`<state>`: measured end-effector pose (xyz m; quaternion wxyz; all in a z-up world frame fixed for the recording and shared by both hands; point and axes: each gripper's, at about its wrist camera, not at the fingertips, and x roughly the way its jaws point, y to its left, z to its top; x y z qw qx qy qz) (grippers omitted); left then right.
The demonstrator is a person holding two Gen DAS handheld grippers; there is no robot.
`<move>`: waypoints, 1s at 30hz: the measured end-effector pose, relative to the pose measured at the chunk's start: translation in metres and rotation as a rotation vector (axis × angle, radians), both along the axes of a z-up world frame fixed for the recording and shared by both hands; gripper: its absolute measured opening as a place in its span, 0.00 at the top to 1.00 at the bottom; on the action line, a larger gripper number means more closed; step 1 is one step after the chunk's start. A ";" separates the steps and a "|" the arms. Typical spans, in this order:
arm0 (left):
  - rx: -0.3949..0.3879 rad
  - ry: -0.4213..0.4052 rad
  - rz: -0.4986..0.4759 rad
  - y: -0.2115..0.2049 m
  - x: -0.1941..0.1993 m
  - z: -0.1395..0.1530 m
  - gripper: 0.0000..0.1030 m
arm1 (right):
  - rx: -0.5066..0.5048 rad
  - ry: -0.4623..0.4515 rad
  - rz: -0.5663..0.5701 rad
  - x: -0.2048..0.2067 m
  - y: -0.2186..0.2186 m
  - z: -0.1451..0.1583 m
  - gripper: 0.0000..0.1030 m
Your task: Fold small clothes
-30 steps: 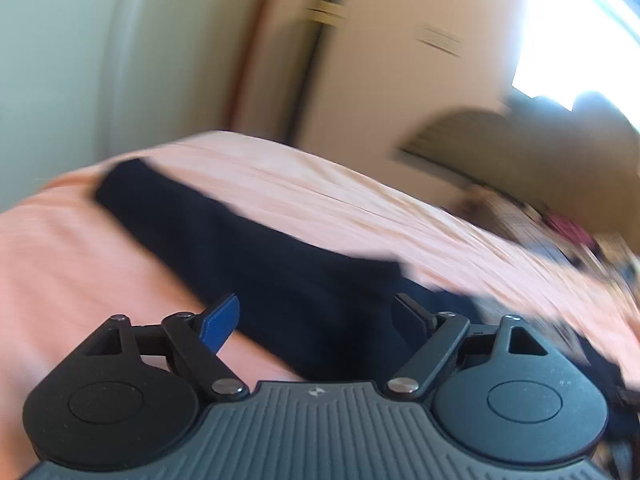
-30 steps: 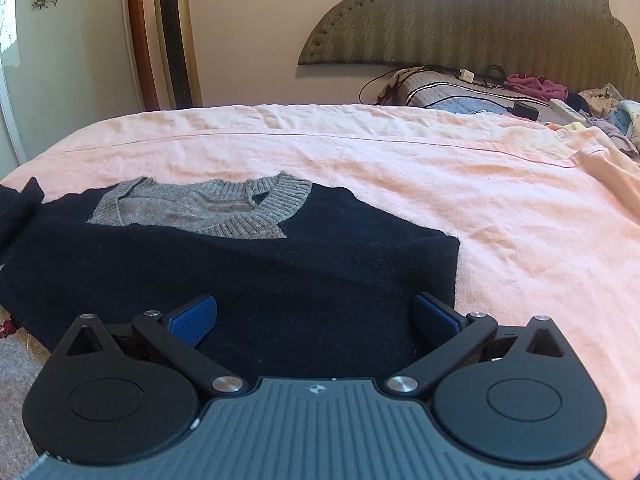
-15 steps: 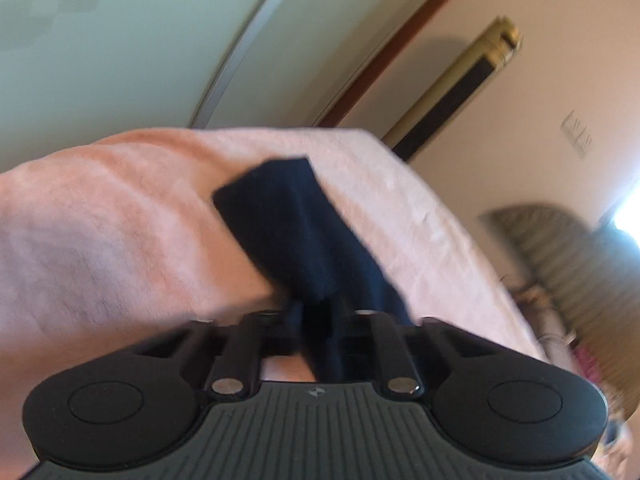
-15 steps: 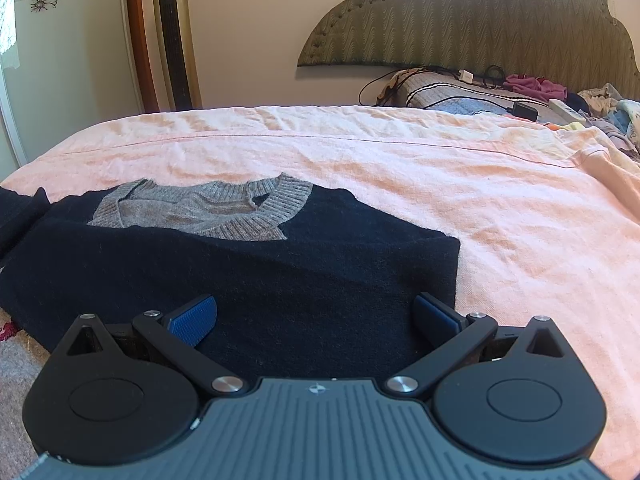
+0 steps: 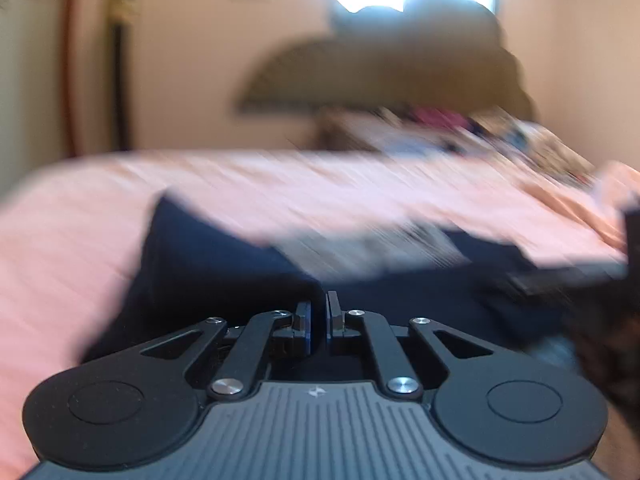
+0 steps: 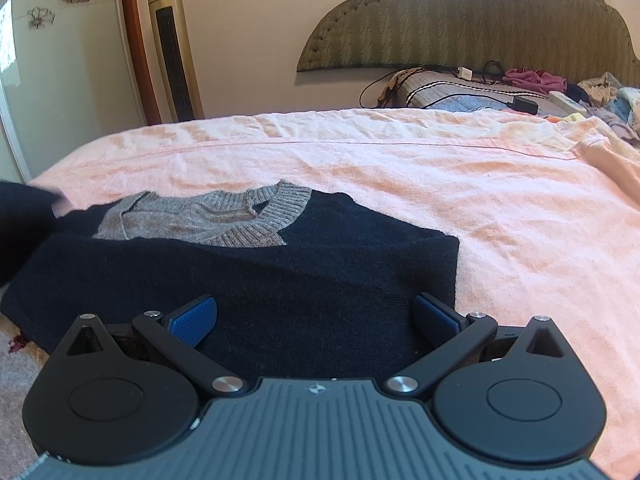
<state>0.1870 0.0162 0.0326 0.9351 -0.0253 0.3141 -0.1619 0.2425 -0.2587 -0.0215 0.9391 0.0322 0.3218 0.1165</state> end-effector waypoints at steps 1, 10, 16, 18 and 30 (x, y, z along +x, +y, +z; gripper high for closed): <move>-0.028 0.054 -0.033 -0.006 -0.003 -0.008 0.93 | 0.009 -0.001 0.000 0.000 -0.001 0.000 0.00; -0.209 -0.007 0.185 0.046 -0.080 -0.034 0.11 | -0.008 0.000 0.000 0.000 0.003 0.000 0.00; -0.443 -0.033 0.288 0.089 -0.085 -0.049 0.11 | -0.098 -0.138 0.101 -0.034 0.062 0.034 0.07; -0.504 -0.052 0.324 0.102 -0.091 -0.048 0.11 | -0.134 -0.243 0.330 -0.062 0.106 0.051 0.10; -0.681 -0.035 0.468 0.137 -0.085 -0.054 0.11 | -0.400 -0.174 0.550 -0.045 0.241 0.025 0.38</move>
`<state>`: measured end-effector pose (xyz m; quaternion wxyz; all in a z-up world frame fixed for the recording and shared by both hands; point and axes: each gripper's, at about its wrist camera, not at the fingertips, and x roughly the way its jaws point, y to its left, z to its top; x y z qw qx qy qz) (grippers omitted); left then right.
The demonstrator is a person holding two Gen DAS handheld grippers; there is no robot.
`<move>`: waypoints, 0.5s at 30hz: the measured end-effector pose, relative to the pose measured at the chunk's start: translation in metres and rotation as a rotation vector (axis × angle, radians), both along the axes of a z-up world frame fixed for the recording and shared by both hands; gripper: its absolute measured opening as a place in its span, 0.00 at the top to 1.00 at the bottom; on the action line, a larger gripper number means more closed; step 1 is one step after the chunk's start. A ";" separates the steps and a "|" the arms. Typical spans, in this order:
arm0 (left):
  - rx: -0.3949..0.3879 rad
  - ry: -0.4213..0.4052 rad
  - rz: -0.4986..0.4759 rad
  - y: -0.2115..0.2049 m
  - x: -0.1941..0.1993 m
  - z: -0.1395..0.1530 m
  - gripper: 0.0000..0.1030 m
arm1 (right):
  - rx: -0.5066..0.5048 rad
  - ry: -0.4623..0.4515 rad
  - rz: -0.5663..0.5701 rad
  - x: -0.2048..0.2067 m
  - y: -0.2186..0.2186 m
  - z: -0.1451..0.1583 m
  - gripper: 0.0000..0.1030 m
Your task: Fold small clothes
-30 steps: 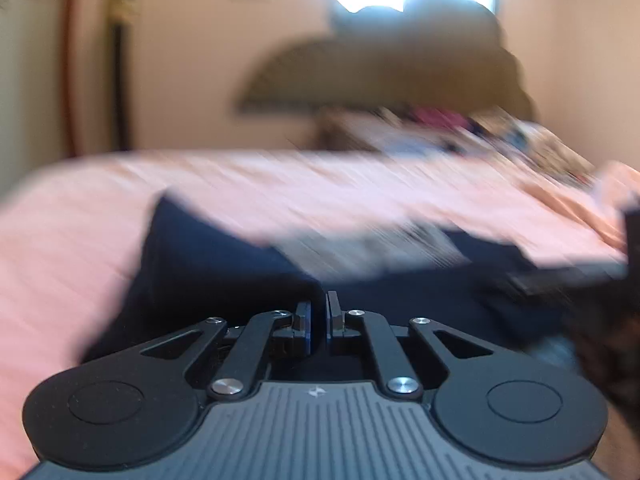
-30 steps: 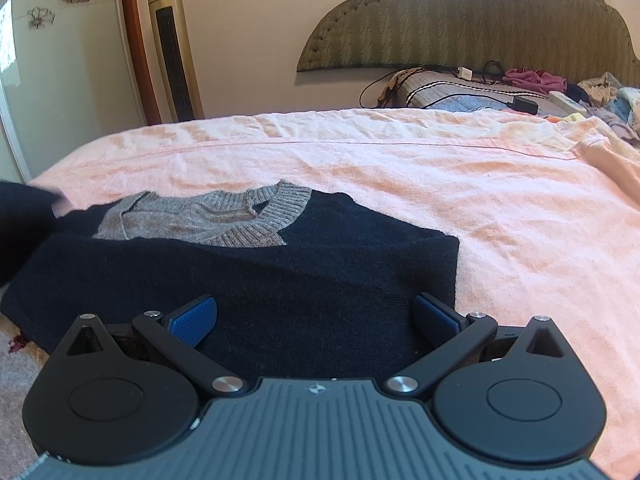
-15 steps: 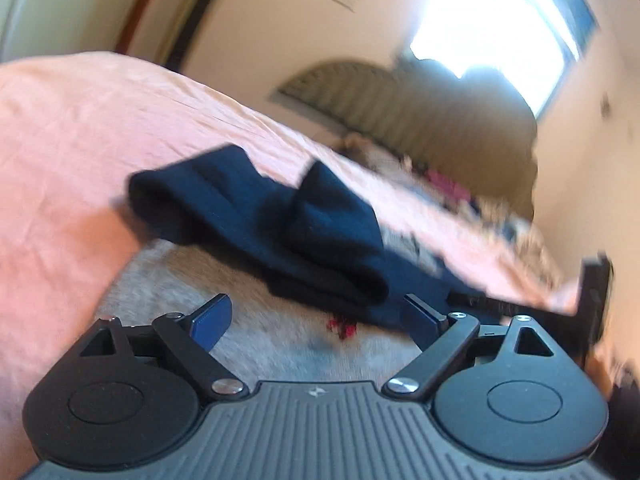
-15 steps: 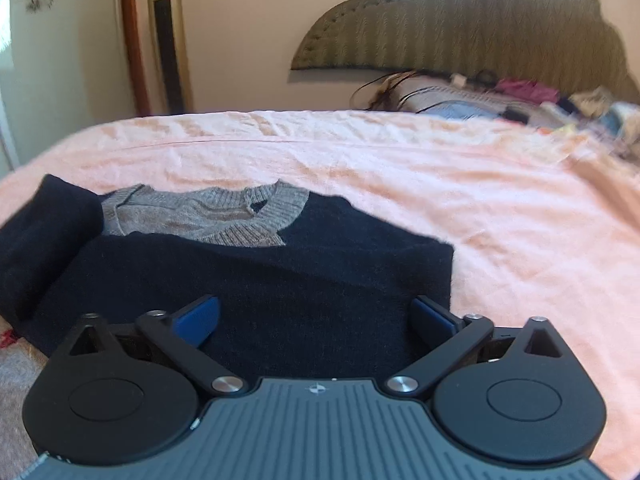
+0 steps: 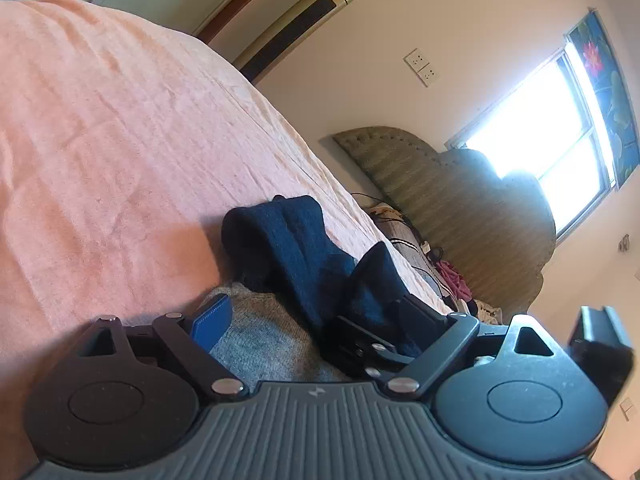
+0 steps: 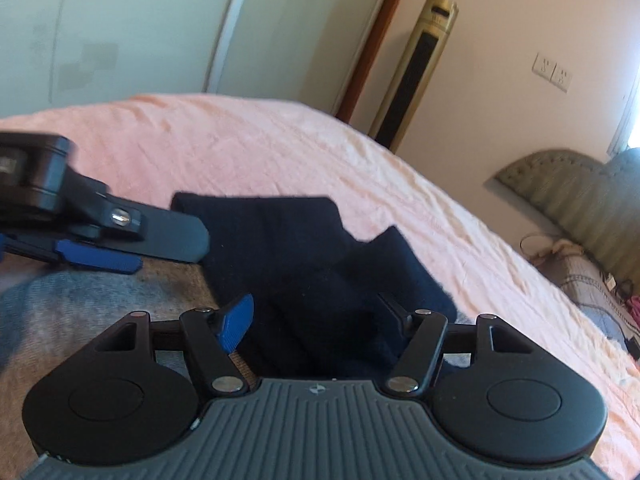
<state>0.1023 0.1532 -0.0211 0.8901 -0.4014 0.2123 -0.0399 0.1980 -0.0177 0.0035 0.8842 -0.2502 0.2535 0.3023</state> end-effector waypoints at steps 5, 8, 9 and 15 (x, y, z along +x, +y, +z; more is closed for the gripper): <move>0.003 0.001 -0.002 -0.002 0.002 0.000 0.11 | 0.229 0.146 -0.110 0.022 -0.025 0.002 0.71; 0.011 0.002 -0.004 -0.003 -0.001 0.001 0.11 | 0.404 0.209 -0.190 0.025 -0.054 0.006 0.88; 0.012 0.003 -0.004 -0.003 -0.001 0.001 0.11 | 0.462 0.220 -0.217 0.024 -0.066 0.009 0.88; 0.014 0.004 -0.003 -0.004 0.000 0.002 0.11 | 0.831 0.472 -0.410 0.031 -0.168 -0.011 0.67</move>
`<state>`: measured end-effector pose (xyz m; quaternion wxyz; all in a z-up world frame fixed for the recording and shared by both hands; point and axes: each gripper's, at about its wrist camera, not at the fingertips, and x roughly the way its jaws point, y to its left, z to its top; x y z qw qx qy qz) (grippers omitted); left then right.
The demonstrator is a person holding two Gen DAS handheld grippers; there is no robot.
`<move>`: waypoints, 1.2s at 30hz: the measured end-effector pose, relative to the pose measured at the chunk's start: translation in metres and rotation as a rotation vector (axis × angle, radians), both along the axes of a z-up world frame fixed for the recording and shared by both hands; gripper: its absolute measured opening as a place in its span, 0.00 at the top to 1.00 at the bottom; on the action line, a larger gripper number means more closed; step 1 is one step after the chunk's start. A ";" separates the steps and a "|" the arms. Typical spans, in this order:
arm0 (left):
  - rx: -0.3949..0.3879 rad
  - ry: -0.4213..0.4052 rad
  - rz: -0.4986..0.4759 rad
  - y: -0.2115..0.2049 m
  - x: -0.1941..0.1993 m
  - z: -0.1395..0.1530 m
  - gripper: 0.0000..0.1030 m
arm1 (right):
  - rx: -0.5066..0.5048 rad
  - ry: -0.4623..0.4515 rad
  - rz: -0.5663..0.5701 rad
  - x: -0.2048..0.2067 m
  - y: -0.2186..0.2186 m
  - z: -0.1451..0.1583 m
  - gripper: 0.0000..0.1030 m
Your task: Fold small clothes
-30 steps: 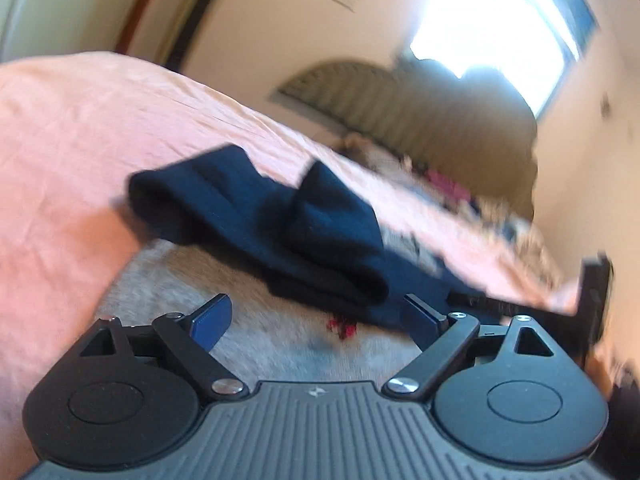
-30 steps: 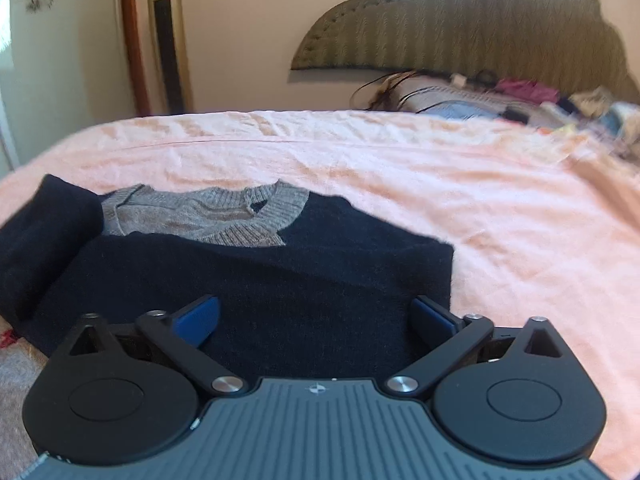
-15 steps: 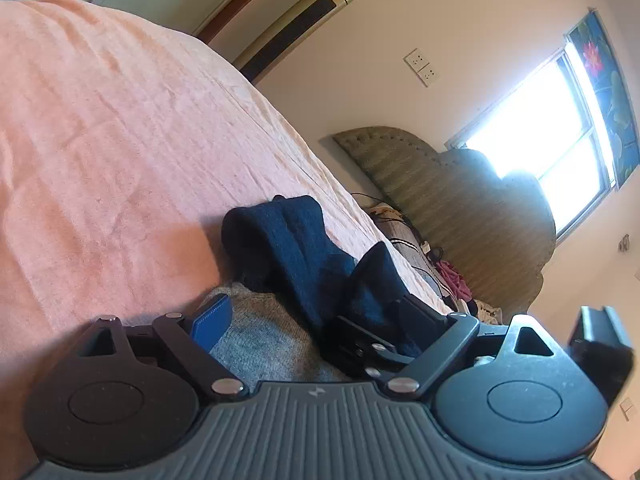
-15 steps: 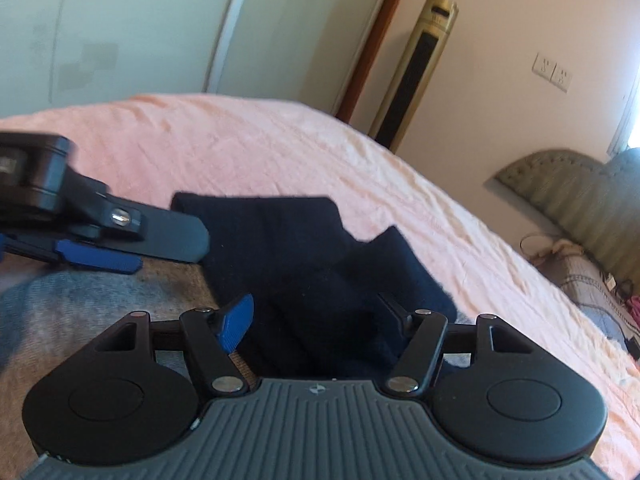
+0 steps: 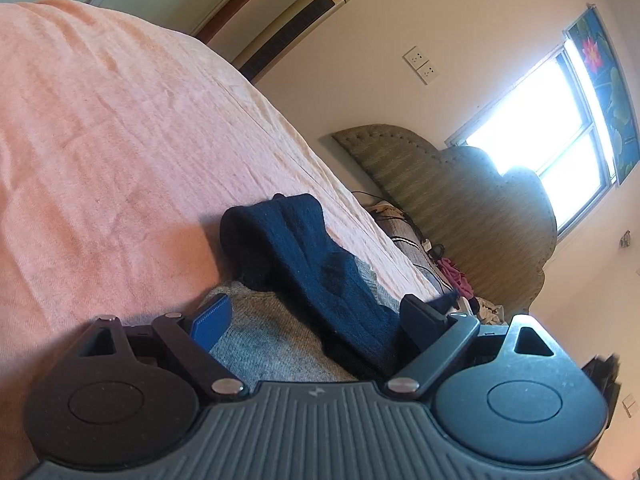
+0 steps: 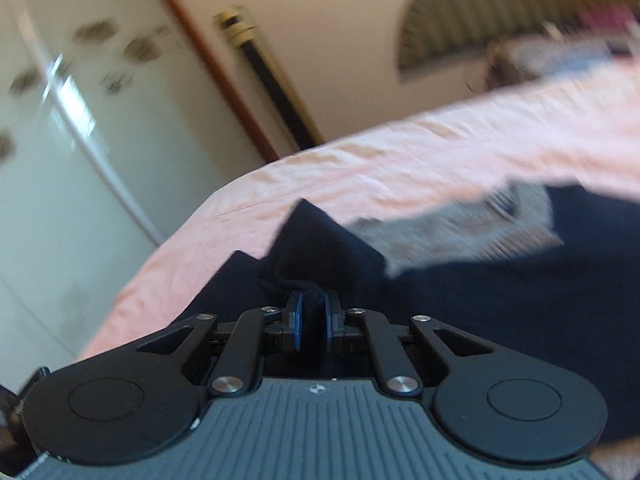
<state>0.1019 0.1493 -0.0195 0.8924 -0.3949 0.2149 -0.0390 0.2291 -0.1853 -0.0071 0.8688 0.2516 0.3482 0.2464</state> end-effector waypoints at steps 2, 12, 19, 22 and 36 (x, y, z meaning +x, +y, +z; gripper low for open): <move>0.003 0.001 0.000 0.000 0.000 0.000 0.11 | 0.129 0.100 -0.039 0.003 -0.019 -0.016 0.36; 0.017 0.003 0.002 -0.003 0.002 0.000 0.11 | 0.034 0.008 -0.032 0.009 0.012 0.009 0.14; 0.024 0.003 -0.001 -0.003 0.002 0.000 0.10 | -0.137 -0.015 -0.051 0.017 0.006 0.020 0.88; 0.024 0.003 0.000 -0.003 0.002 0.000 0.10 | -0.161 -0.088 -0.037 0.012 -0.021 0.048 0.88; 0.170 -0.082 0.040 0.007 0.011 0.047 0.08 | -0.269 -0.110 -0.235 0.009 -0.141 0.038 0.14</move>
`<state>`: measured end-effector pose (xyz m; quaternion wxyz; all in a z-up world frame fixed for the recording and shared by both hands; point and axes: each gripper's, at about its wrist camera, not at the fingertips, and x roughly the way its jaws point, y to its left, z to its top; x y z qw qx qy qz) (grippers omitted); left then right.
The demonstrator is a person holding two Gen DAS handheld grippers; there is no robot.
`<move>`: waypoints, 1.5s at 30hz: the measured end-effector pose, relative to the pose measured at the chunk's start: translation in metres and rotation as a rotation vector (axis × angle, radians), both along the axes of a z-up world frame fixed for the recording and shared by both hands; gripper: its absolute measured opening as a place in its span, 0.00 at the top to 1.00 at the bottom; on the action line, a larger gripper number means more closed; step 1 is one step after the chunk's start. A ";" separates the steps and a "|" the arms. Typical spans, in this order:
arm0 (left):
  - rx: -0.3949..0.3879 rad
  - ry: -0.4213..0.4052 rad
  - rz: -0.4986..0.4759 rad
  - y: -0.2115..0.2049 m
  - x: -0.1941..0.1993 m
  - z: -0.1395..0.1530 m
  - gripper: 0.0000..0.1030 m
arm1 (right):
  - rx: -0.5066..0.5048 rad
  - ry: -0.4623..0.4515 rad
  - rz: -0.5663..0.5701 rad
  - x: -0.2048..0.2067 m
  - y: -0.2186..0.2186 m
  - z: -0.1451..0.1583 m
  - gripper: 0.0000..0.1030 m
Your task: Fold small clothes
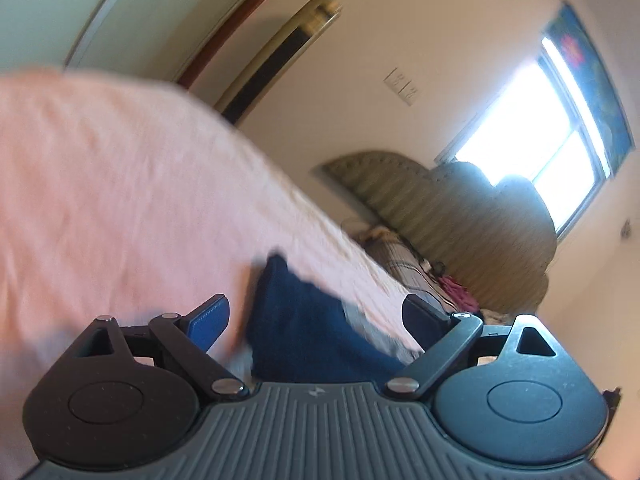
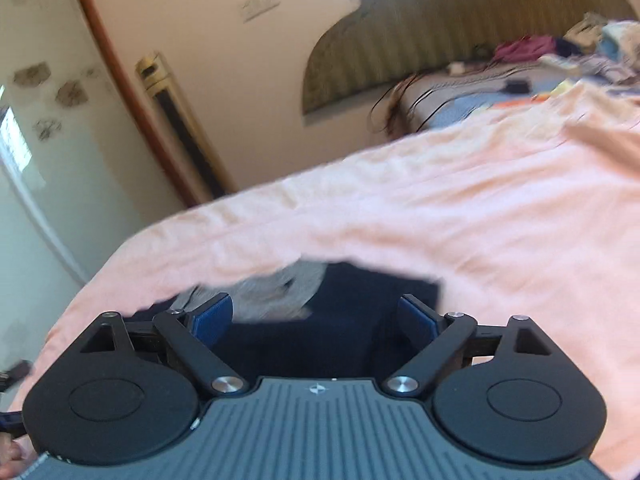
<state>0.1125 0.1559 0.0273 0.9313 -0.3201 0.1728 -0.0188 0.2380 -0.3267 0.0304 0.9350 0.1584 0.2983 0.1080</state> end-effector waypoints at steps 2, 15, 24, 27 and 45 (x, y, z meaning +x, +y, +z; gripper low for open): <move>0.125 0.099 -0.023 0.000 0.040 0.005 0.09 | -0.078 0.070 -0.057 0.020 -0.014 -0.010 0.19; 0.495 0.281 -0.117 -0.029 0.121 -0.034 0.97 | 0.138 0.117 -0.019 0.046 -0.046 -0.059 0.92; 0.395 0.313 -0.136 -0.012 0.129 -0.026 0.89 | 0.240 0.116 -0.034 0.048 -0.051 -0.053 0.51; 0.273 0.307 -0.179 -0.005 0.141 -0.027 0.52 | 0.232 0.126 -0.033 0.056 -0.041 -0.053 0.50; 0.593 0.263 -0.116 -0.037 0.122 -0.013 0.86 | 0.113 0.035 -0.125 0.026 -0.048 -0.034 0.62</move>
